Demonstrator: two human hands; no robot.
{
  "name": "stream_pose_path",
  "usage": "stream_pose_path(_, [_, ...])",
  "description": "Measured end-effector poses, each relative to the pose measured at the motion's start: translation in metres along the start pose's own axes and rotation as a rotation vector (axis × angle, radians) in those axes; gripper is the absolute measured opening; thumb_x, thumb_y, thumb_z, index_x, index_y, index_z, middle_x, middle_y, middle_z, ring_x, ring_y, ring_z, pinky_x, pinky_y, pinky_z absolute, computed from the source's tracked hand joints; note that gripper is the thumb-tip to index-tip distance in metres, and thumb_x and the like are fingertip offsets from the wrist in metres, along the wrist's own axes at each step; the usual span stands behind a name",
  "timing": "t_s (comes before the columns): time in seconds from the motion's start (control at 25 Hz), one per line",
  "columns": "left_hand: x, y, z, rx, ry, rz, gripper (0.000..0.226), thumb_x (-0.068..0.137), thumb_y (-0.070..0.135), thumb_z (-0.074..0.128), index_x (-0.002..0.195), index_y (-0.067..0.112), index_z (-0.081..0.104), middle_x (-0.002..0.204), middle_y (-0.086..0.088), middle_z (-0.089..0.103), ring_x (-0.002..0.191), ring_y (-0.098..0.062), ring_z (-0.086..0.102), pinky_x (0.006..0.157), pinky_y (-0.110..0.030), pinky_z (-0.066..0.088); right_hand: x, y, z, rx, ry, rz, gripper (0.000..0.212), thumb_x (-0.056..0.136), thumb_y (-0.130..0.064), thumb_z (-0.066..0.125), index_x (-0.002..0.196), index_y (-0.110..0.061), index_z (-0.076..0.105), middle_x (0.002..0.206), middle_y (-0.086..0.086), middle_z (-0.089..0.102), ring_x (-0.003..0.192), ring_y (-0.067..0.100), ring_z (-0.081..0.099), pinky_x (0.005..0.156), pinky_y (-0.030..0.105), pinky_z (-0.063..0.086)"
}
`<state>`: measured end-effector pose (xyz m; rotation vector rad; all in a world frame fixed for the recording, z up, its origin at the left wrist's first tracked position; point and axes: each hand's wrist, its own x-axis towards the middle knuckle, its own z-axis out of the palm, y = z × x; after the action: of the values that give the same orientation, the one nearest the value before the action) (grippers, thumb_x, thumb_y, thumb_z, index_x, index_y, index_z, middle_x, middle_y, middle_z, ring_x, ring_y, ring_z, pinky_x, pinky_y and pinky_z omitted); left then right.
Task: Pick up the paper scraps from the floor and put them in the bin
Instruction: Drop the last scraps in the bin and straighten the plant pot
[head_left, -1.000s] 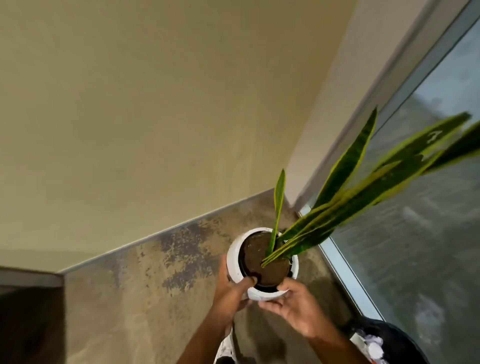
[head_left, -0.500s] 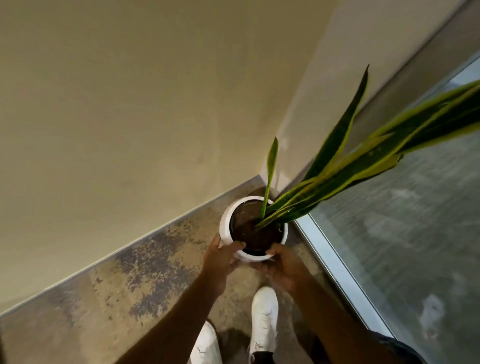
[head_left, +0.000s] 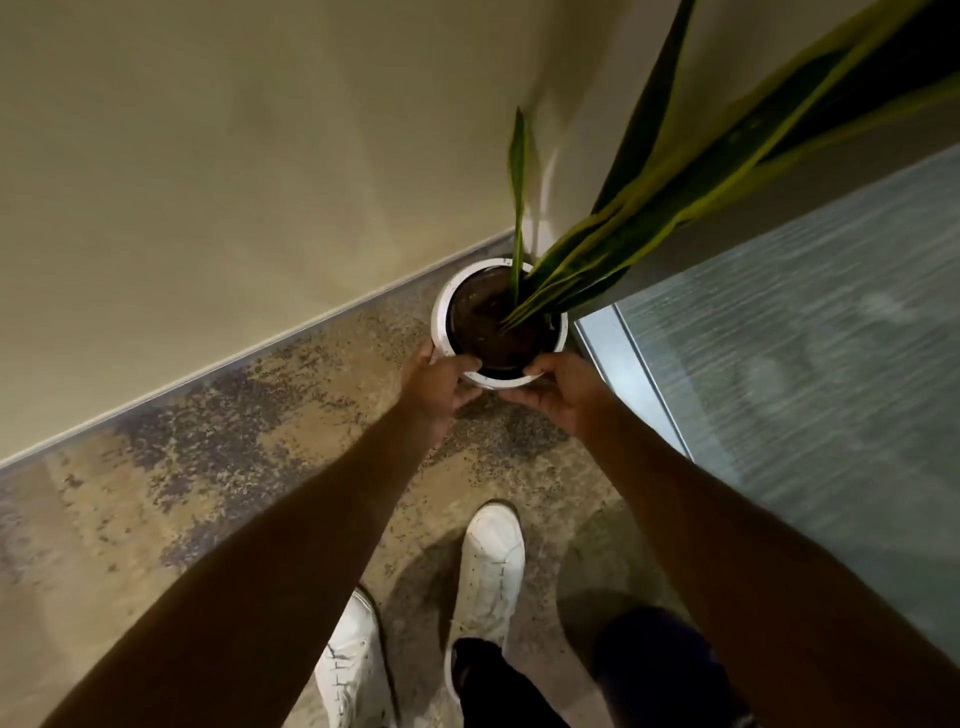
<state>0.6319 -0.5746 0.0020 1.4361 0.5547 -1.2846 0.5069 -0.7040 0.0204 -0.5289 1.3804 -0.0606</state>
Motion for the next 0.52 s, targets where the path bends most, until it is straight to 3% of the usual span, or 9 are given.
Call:
stream_pose_path(0.16, [0.036,0.006,0.005,0.004,0.004,0.017,0.073,0.084,-0.003,0.076,0.149,0.023,0.055,0.132,-0.013,0.073,0.109,-0.033,0.076,0.092,-0.049,0.064,0.034,-0.006,0.008,0.0,-0.023,-0.033,0.053,0.092,0.018,0.041,0.141,0.005,0.056,0.129,0.026,0.066,0.105,0.047,0.068,0.088,0.059,0.063])
stream_pose_path(0.24, [0.047,0.011,0.008,0.002,0.001,0.022,0.072,0.084,-0.005,0.075,0.149,0.02,0.057,0.131,-0.015,0.073,0.111,-0.036,0.075,0.087,-0.047,0.066,0.045,-0.008,0.011,0.007,-0.029,-0.043,0.048,0.091,0.018,0.042,0.134,0.004,0.059,0.121,0.025,0.068,0.096,0.043,0.069,0.077,0.053,0.066])
stream_pose_path(0.36, [0.059,0.016,0.011,0.01,0.002,0.032,0.071,0.083,-0.007,0.074,0.148,0.017,0.057,0.132,-0.019,0.072,0.115,-0.041,0.073,0.072,-0.039,0.065,0.055,-0.012,0.014,0.003,-0.038,-0.052,0.041,0.092,0.016,0.044,0.128,0.005,0.061,0.112,0.023,0.07,0.092,0.041,0.069,0.065,0.049,0.068])
stream_pose_path(0.52, [0.071,0.018,0.012,-0.022,-0.023,0.039,0.075,0.082,-0.007,0.076,0.15,0.02,0.057,0.133,-0.017,0.071,0.115,-0.041,0.073,0.076,-0.041,0.064,0.06,-0.02,0.014,-0.009,-0.063,-0.055,0.037,0.093,0.014,0.045,0.125,0.004,0.062,0.105,0.02,0.072,0.088,0.037,0.07,0.058,0.041,0.066])
